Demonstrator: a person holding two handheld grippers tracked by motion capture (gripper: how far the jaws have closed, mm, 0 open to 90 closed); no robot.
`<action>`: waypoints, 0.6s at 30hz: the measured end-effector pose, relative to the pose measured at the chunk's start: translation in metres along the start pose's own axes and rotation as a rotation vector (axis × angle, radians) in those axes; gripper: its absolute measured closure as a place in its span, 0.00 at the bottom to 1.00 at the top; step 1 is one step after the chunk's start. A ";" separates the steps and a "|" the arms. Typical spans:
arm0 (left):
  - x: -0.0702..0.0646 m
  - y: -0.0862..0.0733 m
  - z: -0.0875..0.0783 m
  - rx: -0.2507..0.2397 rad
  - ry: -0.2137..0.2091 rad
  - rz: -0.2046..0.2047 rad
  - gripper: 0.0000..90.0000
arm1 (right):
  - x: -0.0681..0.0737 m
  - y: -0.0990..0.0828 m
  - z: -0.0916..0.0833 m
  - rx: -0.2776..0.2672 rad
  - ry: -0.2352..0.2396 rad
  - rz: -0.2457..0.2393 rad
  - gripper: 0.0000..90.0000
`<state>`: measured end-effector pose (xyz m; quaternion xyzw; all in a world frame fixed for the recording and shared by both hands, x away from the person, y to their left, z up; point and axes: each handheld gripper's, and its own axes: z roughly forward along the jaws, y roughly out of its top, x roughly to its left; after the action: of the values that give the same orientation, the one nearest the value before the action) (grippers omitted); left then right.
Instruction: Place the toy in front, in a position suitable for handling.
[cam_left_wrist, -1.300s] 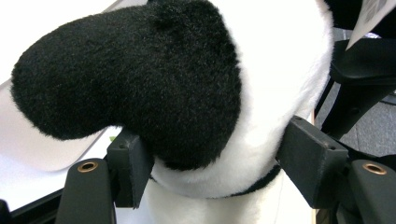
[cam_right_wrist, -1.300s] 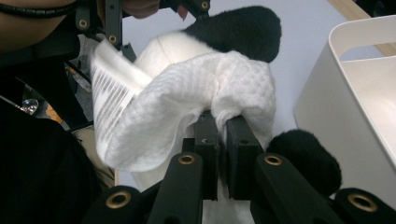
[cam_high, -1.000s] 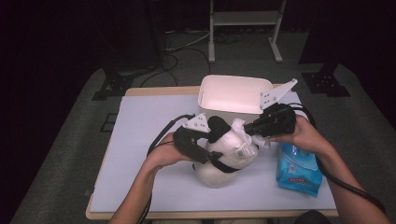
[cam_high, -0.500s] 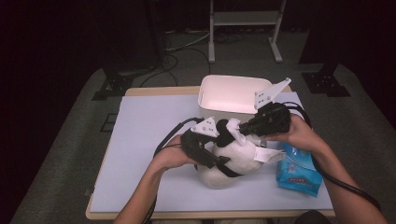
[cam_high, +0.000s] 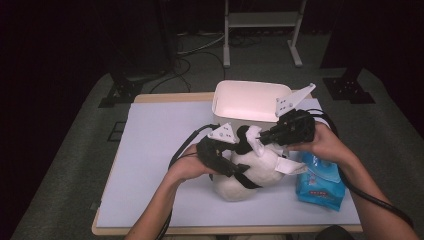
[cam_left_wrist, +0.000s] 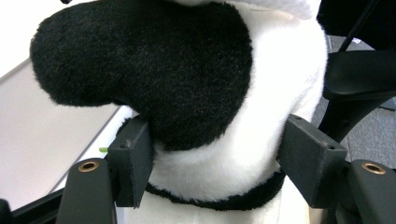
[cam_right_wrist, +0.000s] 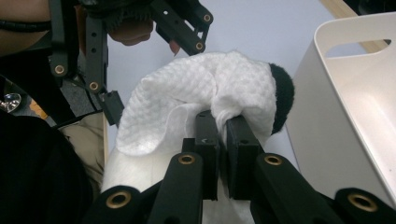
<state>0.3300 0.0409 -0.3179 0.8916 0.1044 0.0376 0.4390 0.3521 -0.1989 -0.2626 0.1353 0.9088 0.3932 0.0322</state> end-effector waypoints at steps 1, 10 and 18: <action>0.000 0.001 0.000 0.001 0.001 -0.001 0.35 | 0.000 -0.001 -0.001 0.002 -0.002 0.004 0.94; 0.004 0.004 0.005 0.007 0.001 -0.013 0.35 | 0.000 -0.014 -0.010 0.013 -0.007 0.016 0.94; 0.005 0.006 0.011 0.017 -0.006 -0.014 0.29 | -0.004 -0.020 -0.007 0.041 -0.019 0.030 0.93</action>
<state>0.3370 0.0300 -0.3201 0.8946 0.1097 0.0310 0.4321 0.3507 -0.2180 -0.2729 0.1533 0.9143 0.3735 0.0322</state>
